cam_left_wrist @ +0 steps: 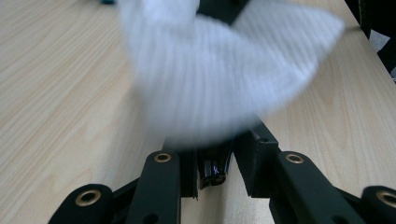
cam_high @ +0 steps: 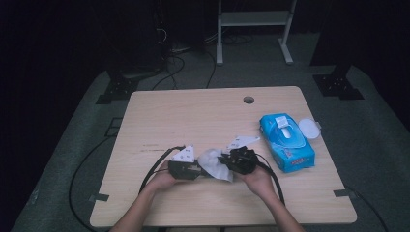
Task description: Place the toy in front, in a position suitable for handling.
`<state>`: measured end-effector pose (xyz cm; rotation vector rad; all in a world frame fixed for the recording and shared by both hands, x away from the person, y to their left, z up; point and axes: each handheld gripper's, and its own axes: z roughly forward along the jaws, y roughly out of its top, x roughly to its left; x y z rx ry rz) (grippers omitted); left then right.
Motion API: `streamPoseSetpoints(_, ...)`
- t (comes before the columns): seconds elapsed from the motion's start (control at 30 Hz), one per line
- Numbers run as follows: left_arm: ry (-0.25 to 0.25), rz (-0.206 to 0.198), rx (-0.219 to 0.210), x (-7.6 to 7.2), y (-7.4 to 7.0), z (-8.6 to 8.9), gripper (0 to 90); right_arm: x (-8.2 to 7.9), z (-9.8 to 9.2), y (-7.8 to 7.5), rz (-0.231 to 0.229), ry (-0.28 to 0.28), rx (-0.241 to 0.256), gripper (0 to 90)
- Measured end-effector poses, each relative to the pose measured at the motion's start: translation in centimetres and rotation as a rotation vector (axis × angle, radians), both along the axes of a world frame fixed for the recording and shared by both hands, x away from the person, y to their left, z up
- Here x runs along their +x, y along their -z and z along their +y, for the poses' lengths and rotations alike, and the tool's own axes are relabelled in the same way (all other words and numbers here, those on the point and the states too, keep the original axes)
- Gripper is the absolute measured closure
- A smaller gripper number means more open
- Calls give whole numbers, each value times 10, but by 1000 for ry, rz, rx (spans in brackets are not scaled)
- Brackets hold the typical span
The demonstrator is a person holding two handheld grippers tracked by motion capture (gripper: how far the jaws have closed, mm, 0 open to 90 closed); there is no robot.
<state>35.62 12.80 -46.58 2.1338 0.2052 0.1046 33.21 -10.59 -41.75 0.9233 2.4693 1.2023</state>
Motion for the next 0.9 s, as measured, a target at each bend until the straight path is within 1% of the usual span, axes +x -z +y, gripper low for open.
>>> streamPoseSetpoints(0.07,0,4,-2,0,0,1,710,-2,12,0,-8,-23,-11,835)
streamPoseSetpoints(0.1,2,3,-1,0,0,1,710,-2,13,0,-18,-27,-20,836)
streamPoseSetpoints(0.13,2,3,0,0,0,2,711,-2,12,0,-12,-27,-16,835)
streamPoseSetpoints(0.23,5,1,0,0,0,1,711,0,-7,2,2,5,-11,835)
streamPoseSetpoints(0.27,7,2,-2,0,0,0,712,0,-14,3,19,14,18,836)
streamPoseSetpoints(0.3,11,-1,2,-1,0,-1,711,0,-20,3,18,28,21,836)
streamPoseSetpoints(0.33,11,0,3,-1,0,-1,712,-1,-25,2,-4,47,9,836)
streamPoseSetpoints(0.37,10,1,3,0,0,0,712,-1,-30,1,-4,61,-2,836)
streamPoseSetpoints(0.43,8,2,1,-1,0,0,712,0,-45,1,2,92,0,836)
streamPoseSetpoints(0.47,8,3,1,-1,0,0,712,1,-51,1,3,110,-12,836)
streamPoseSetpoints(0.53,10,3,0,0,0,0,712,1,-63,1,17,132,2,836)
streamPoseSetpoints(0.57,11,0,3,0,0,0,712,0,-66,2,12,137,-4,835)
streamPoseSetpoints(0.67,11,-1,4,1,0,0,711,-1,-67,2,18,144,-13,836)
streamPoseSetpoints(0.73,10,-2,4,1,0,1,712,-1,-63,0,-1,147,-28,836)
streamPoseSetpoints(0.77,9,-1,2,0,0,0,712,-1,-61,0,7,135,-15,836)
streamPoseSetpoints(0.83,9,-3,3,0,0,-1,712,-1,-51,-2,-8,107,-32,836)
streamPoseSetpoints(0.9,10,-2,5,0,-1,-1,711,0,-42,-1,-3,87,-29,836)
